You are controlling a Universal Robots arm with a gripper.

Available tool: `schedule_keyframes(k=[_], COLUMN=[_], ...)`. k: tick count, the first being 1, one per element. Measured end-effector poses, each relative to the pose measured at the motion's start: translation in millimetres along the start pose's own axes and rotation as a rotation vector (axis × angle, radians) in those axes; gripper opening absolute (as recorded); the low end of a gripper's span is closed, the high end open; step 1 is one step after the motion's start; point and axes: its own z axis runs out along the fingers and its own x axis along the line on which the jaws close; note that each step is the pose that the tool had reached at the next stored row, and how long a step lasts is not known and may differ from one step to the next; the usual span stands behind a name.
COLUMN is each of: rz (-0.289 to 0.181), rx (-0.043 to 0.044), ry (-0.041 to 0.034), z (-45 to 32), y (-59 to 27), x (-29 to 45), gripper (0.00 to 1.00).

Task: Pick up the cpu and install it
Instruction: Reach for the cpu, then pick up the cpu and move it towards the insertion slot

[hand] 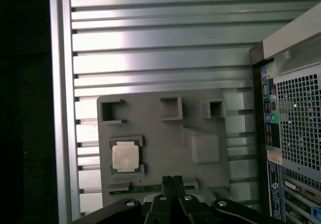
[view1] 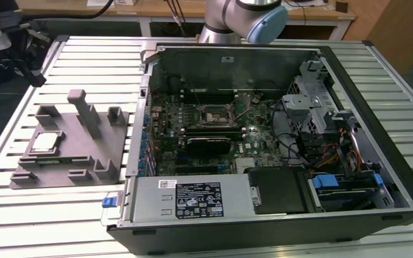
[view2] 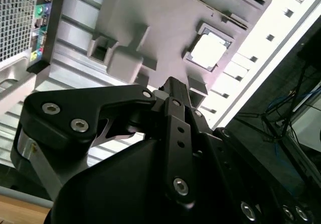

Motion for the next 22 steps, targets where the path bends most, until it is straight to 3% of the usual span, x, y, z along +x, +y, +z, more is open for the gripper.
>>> schedule_keyframes(k=[5, 13, 22], rz=[0.0, 0.0, 0.0], rx=[0.0, 0.0, -0.0001], ry=[0.0, 0.0, 0.0], z=[1.2, 4.1, 5.8], y=[-1.3, -2.6, -3.0], x=[16.0, 30.9, 34.8], gripper=[0.11, 0.11, 0.11])
